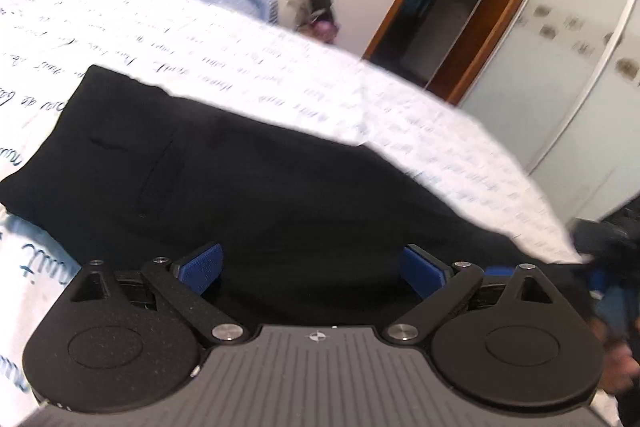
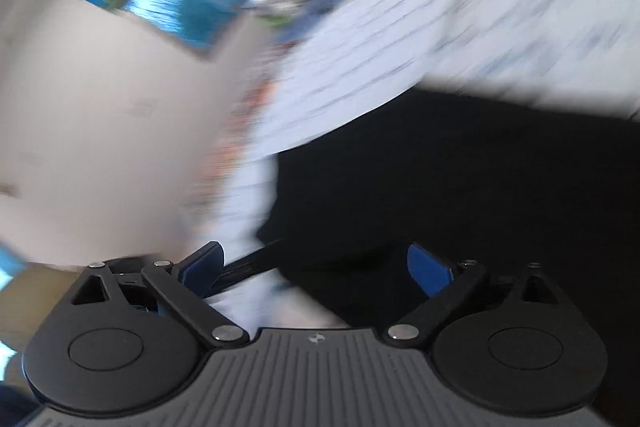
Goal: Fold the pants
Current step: 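Smooth the folded pants with the right gripper beside the left gripper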
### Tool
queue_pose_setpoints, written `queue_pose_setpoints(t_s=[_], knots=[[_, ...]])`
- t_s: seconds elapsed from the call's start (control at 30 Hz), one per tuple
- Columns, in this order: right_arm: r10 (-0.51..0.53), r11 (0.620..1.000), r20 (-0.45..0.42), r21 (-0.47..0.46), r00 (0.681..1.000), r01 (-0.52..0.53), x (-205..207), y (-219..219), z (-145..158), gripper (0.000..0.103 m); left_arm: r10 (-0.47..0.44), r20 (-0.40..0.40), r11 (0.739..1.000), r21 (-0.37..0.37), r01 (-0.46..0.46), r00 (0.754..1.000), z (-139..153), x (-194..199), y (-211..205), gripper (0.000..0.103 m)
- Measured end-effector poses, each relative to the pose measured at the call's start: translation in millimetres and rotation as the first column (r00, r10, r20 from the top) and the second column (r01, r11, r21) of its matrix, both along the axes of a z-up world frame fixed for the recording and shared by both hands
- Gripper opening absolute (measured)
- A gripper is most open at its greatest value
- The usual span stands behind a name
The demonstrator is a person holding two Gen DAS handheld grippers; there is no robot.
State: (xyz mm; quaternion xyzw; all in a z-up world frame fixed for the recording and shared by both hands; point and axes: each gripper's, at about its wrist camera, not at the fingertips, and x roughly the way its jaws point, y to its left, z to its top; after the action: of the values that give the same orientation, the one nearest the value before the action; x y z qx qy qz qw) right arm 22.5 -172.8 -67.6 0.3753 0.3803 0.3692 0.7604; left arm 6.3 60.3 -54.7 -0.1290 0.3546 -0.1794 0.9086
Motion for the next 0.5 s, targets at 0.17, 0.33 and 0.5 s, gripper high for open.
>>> queue_pose_setpoints(t_s=[0.17, 0.33, 0.5], knots=[[0.072, 0.985, -0.017, -0.155, 0.997, -0.074, -13.4, 31.0, -21.4, 0.1, 0.009, 0.017, 0.993, 0.119, -0.011, 1.0, 0.2, -1.2, 4.9, 0.095], [-0.045, 0.993, 0.008, -0.11, 0.999, 0.046, -49.4, -16.8, -3.9, 0.1, 0.057, 0.081, 0.993, 0.1, -0.065, 0.995, 26.2, -26.0, 4.3, 0.095], [-0.477, 0.876, 0.013, -0.073, 0.879, 0.476, -112.9, -136.1, -0.7, 0.1, -0.042, 0.196, 0.997, 0.072, 0.028, 0.98, 53.4, -45.2, -36.2, 0.096]])
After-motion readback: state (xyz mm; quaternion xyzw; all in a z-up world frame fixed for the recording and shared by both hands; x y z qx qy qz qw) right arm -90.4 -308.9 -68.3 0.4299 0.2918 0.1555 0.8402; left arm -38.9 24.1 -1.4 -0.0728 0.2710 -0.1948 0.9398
